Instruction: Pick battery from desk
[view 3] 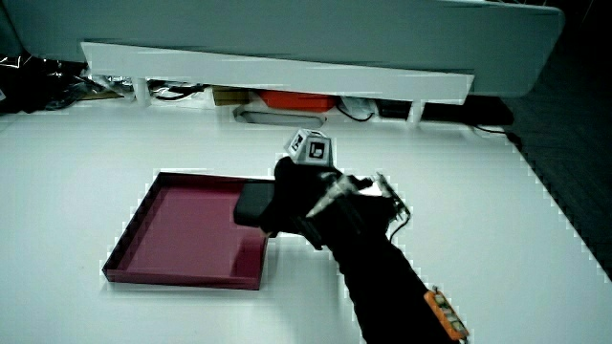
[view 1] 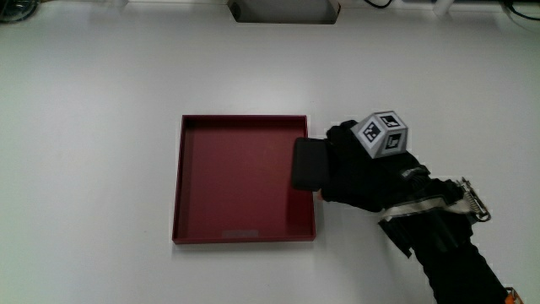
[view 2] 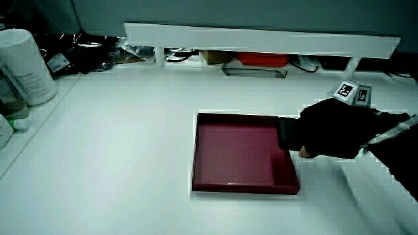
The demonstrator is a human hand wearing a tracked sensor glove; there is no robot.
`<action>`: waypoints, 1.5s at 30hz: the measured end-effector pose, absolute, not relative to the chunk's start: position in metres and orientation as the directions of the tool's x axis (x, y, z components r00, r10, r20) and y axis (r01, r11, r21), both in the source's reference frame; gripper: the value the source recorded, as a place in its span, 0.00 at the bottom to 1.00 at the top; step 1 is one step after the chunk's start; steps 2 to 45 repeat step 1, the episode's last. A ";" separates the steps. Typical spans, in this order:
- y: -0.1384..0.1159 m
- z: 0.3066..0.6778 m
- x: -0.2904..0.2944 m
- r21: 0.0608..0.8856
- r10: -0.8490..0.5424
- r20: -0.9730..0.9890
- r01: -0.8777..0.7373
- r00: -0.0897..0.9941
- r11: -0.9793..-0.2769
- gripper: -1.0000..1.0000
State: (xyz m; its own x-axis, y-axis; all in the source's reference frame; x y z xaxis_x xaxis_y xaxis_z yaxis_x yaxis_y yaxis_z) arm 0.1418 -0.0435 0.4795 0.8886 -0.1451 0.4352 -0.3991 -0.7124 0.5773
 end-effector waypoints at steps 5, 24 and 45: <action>-0.043 0.472 0.135 0.551 -0.173 0.430 -0.410 0.886 -0.727 1.00; -0.043 0.472 0.135 0.551 -0.173 0.430 -0.410 0.886 -0.727 1.00; -0.043 0.472 0.135 0.551 -0.173 0.430 -0.410 0.886 -0.727 1.00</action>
